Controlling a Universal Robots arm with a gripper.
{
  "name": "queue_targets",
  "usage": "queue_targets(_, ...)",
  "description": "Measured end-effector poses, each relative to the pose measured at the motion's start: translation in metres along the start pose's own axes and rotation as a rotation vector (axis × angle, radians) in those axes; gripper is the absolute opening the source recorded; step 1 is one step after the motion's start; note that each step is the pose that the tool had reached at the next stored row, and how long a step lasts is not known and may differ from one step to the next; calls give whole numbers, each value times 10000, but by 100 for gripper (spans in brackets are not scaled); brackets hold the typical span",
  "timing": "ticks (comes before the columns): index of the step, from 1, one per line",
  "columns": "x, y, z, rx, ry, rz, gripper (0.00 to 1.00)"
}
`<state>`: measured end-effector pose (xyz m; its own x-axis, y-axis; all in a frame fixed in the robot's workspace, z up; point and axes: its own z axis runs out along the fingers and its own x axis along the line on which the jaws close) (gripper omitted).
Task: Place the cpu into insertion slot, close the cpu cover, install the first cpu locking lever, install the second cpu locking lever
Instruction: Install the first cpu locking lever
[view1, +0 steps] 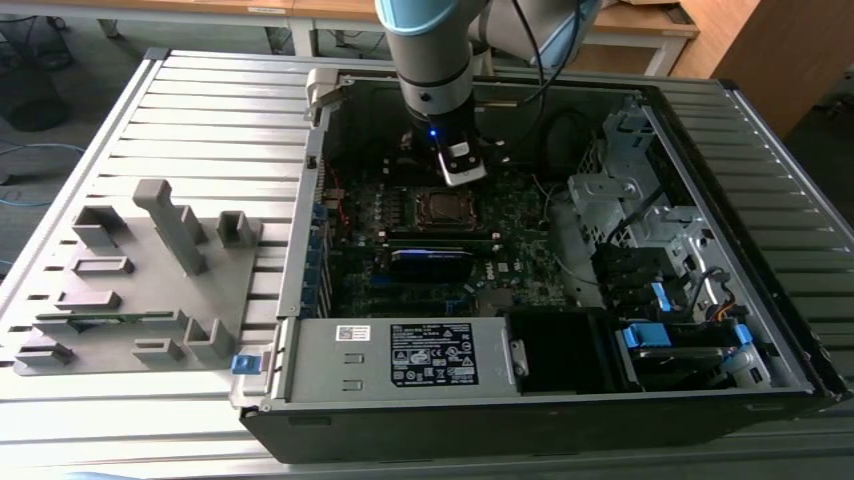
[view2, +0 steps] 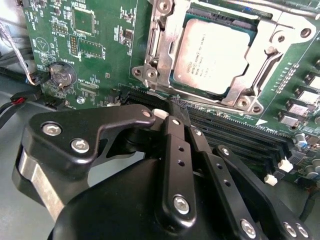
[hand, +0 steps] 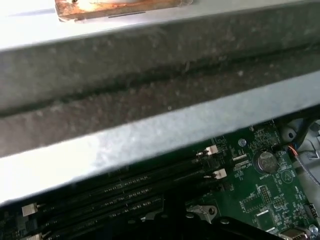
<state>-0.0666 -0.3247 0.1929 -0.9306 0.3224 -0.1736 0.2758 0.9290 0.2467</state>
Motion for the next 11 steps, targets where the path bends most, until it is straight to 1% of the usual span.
queue_targets(4,0,-2,4,219,-71,-57,11)
queue_targets(5,1,-4,7,242,-85,-66,11)
queue_targets(7,3,-6,17,252,-92,-71,11)
queue_targets(9,4,-6,27,238,-100,-69,11)
queue_targets(11,4,-6,28,240,-98,-70,11)
